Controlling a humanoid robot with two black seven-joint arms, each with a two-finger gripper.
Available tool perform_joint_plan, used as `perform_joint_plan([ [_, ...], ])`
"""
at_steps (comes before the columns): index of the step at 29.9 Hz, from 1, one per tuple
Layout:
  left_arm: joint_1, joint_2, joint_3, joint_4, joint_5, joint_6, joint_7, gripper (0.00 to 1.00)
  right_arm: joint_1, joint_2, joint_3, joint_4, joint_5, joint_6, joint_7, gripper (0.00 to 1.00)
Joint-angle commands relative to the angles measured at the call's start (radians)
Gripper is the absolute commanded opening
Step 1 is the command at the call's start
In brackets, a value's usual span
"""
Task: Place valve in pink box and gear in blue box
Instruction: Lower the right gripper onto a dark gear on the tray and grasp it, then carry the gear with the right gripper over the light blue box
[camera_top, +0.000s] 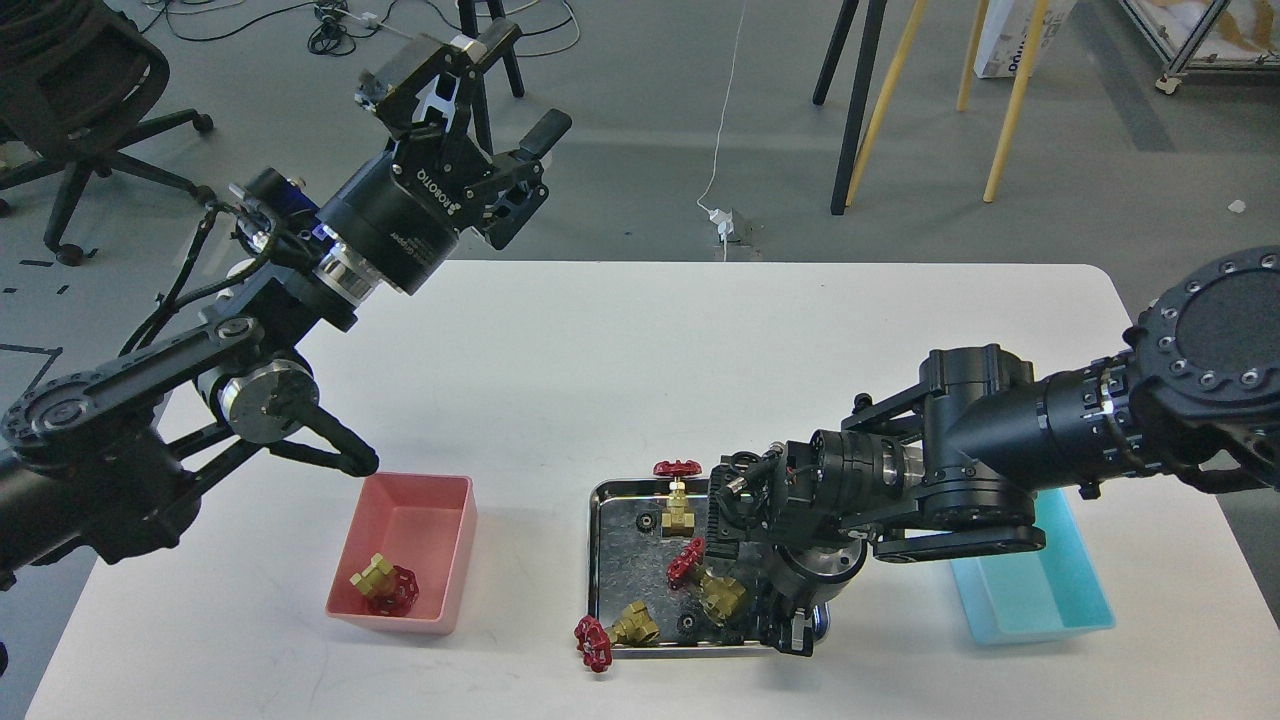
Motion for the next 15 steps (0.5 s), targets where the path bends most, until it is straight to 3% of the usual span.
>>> perform_joint_plan([
  [1, 0.002, 0.0, 0.0, 0.001, 0.0, 0.0, 0.0, 0.8, 0.001, 0.0, -0.002, 0.0, 0.0, 0.0, 0.0, 0.21],
  [8, 0.002, 0.0, 0.0, 0.001, 0.0, 0.0, 0.0, 0.8, 0.012, -0.006, -0.002, 0.0, 0.0, 0.0, 0.002, 0.06],
  [15, 0.004, 0.0, 0.0, 0.001, 0.0, -0.008, 0.0, 0.8, 0.084, -0.066, 0.029, 0.009, 0.015, 0.0, 0.006, 0.01],
])
